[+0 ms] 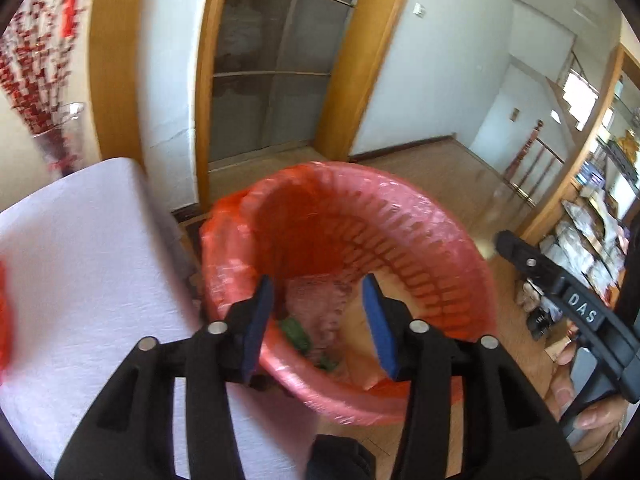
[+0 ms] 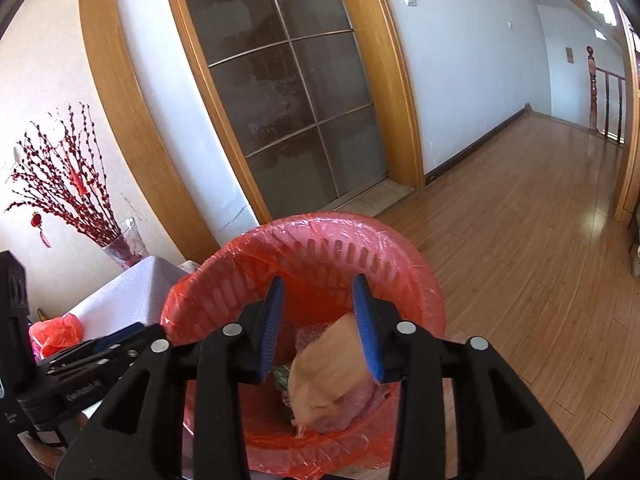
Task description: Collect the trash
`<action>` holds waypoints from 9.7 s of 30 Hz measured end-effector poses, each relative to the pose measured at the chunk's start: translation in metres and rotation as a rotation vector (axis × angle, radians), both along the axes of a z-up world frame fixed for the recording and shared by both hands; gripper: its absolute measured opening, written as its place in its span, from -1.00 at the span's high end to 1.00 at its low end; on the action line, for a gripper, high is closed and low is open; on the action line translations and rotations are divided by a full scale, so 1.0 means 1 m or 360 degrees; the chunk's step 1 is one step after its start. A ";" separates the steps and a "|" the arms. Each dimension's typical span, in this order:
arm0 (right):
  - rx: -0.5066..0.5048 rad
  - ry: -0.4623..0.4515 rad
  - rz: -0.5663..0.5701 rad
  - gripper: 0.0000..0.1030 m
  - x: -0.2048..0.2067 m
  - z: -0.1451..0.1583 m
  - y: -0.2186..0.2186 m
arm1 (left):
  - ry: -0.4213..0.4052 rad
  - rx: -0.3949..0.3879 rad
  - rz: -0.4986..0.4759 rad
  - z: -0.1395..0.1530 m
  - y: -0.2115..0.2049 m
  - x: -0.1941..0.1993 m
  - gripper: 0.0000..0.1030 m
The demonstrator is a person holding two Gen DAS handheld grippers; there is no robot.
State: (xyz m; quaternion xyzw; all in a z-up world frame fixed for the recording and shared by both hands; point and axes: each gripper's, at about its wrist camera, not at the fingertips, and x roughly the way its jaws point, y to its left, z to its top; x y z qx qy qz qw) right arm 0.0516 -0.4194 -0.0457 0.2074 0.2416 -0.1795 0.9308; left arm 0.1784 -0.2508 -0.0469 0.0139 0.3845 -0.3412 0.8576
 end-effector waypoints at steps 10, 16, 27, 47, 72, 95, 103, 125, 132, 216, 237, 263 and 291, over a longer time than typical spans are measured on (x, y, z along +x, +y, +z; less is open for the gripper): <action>-0.0048 0.0030 0.0158 -0.09 0.013 0.003 0.040 | -0.0145 0.0118 0.0334 0.015 0.081 -0.004 -0.22; -0.0049 0.0033 0.0386 -0.14 0.036 0.013 0.093 | -0.0210 0.0138 0.0610 0.029 0.158 -0.010 -0.35; -0.0080 0.0080 0.0948 -0.19 0.091 0.019 0.243 | -0.0273 0.0199 0.1181 0.037 0.319 -0.022 -0.44; -0.0309 0.0357 0.1150 -0.61 0.182 -0.013 0.415 | -0.0175 0.0189 0.1558 0.022 0.459 -0.037 -0.47; -0.0198 0.0427 0.0967 0.47 0.181 -0.022 0.332 | 0.0001 0.0322 0.1110 0.013 0.387 0.056 -0.59; -0.0118 0.0345 0.0843 0.47 0.143 -0.012 0.261 | 0.0095 0.0377 0.1017 -0.012 0.356 0.084 0.33; -0.0100 0.0292 0.0784 0.47 0.126 -0.001 0.241 | -0.0034 0.0386 0.0934 0.015 0.324 0.064 0.38; -0.0038 0.0190 0.0555 0.47 0.073 0.016 0.169 | -0.0237 0.0372 0.0644 0.051 0.210 0.016 0.38; -0.0007 0.0183 0.0473 0.47 0.063 0.014 0.147 | -0.0247 0.0349 0.0549 0.050 0.183 0.012 0.38; -0.0739 -0.0126 0.0012 -0.97 -0.091 0.049 0.205 | -0.0773 0.0188 0.0911 0.074 0.216 -0.159 -0.92; -0.0671 -0.0054 0.0019 -0.97 -0.104 0.037 0.205 | -0.0650 0.0163 0.0909 0.059 0.225 -0.176 -0.92; -0.0615 0.0029 0.0029 -0.97 -0.098 0.028 0.202 | -0.0578 0.0186 0.0942 0.052 0.226 -0.169 -0.92; -0.0625 0.0021 0.0043 -0.97 -0.097 0.029 0.204 | -0.0585 0.0176 0.0960 0.056 0.226 -0.169 -0.92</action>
